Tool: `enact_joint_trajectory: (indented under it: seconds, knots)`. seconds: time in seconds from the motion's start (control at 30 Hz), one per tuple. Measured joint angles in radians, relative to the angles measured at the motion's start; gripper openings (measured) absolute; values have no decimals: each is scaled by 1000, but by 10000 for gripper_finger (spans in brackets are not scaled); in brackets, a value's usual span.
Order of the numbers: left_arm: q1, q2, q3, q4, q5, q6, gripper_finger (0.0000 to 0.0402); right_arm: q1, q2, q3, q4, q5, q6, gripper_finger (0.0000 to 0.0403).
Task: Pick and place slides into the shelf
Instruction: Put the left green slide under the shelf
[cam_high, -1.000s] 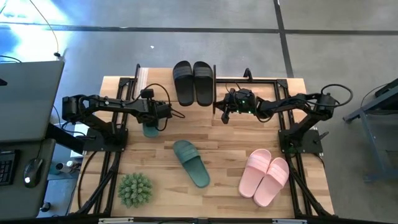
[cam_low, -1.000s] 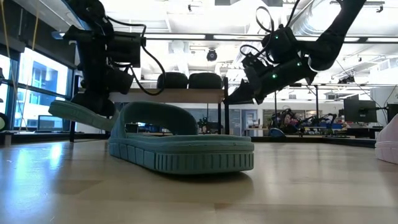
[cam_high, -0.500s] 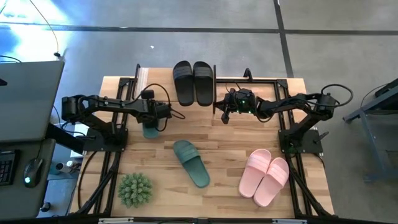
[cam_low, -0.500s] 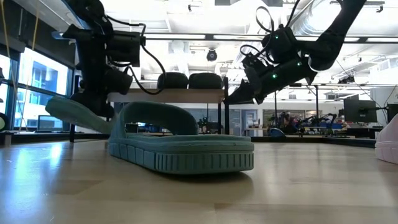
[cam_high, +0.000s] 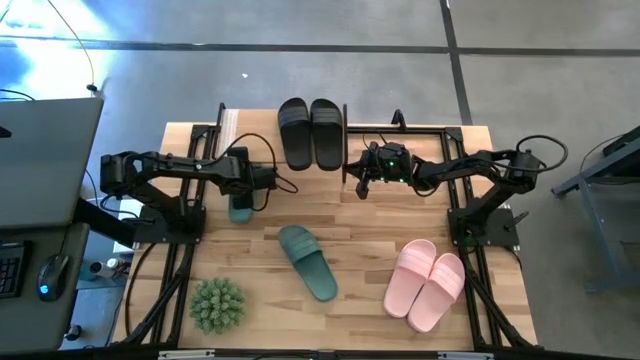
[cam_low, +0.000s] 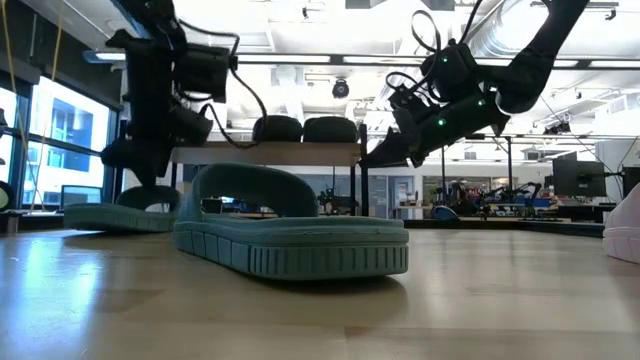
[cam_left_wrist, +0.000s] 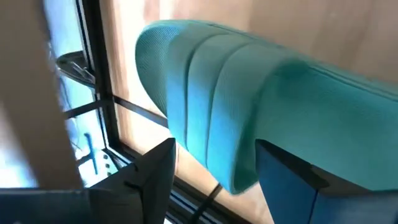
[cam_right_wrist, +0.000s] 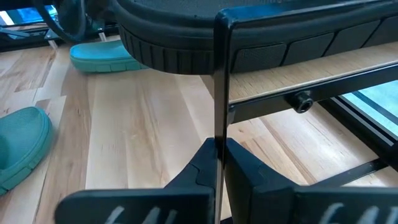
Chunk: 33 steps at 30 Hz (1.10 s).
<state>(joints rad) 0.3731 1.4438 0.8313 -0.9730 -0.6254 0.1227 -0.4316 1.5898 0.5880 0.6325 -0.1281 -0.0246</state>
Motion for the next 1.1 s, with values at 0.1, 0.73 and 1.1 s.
enact_joint_trajectory:
  seconds: [0.1,0.73,1.1]
  knots:
    - [-28,-3,61,-65,43,-31,207,0,0,0,0,0,0,0]
    - [-418,11,272,-294,431,-337,173,0,0,0,-3,-3,1,0]
    - [-589,76,100,-82,359,-483,75,0,0,0,-5,-4,-2,0]
